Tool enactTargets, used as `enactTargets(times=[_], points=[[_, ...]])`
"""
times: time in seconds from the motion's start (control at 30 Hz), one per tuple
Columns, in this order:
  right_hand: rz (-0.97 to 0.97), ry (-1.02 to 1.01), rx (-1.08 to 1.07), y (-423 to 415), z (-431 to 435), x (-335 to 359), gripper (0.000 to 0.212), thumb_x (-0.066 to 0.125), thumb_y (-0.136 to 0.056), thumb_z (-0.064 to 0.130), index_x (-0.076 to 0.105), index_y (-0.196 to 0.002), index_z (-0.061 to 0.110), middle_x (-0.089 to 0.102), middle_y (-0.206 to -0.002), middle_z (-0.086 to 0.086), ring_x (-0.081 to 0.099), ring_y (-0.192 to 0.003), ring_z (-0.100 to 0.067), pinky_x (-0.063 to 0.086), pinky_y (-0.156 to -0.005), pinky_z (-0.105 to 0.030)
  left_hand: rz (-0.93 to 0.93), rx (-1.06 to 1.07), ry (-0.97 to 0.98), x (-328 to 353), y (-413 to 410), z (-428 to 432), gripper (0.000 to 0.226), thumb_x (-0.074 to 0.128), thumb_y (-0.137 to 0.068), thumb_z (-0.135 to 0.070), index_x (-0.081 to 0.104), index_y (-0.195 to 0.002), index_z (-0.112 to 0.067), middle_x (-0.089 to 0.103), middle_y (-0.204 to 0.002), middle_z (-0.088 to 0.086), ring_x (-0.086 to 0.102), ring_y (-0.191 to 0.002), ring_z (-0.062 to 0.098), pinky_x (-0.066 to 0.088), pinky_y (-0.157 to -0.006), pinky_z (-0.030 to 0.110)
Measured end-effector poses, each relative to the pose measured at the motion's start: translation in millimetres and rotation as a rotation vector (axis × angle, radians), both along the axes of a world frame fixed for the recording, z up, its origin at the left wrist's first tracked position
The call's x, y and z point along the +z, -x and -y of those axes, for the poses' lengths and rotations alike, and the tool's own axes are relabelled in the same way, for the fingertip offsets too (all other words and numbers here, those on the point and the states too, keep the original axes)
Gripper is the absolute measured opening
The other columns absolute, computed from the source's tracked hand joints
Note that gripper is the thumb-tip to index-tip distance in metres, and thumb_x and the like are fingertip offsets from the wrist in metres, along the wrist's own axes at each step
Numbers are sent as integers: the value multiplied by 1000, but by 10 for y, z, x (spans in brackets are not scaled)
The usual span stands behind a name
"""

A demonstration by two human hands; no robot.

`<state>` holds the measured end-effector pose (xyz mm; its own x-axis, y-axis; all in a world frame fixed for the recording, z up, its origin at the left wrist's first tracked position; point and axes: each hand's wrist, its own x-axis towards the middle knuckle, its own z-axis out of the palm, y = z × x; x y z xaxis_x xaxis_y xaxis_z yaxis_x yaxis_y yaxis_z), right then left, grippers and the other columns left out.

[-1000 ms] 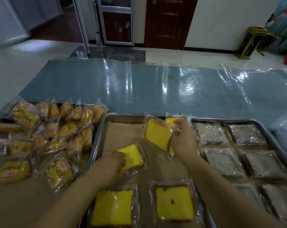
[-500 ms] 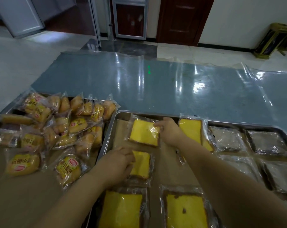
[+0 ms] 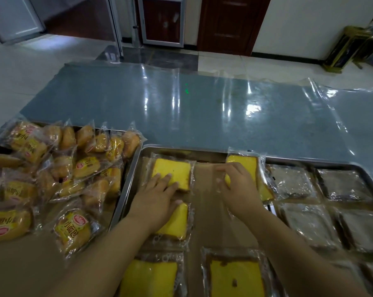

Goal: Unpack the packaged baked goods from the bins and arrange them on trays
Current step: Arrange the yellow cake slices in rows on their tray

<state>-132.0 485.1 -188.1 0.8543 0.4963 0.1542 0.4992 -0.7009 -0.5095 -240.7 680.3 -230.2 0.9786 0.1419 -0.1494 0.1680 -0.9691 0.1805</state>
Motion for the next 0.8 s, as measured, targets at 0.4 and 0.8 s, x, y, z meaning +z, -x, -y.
enactTargets(times=[0.4,0.8], points=[[-176,169,-433,44,450,89,66,70,-81,31,38,-134,11,40,-137,-13,36,-126,-33,35,-102,-44,125,90,50,226,20,171,47,43,-91,-51,46,-132,-28,32,-147,1,23,-133,25,29,-105,45],[-247,217,-158,102,800,141,50,53,-84,4,52,-126,31,43,-140,3,27,-130,-27,30,-107,-46,176,-22,97,184,6,485,44,45,-93,-37,42,-135,-24,39,-140,-2,30,-126,20,32,-101,33]])
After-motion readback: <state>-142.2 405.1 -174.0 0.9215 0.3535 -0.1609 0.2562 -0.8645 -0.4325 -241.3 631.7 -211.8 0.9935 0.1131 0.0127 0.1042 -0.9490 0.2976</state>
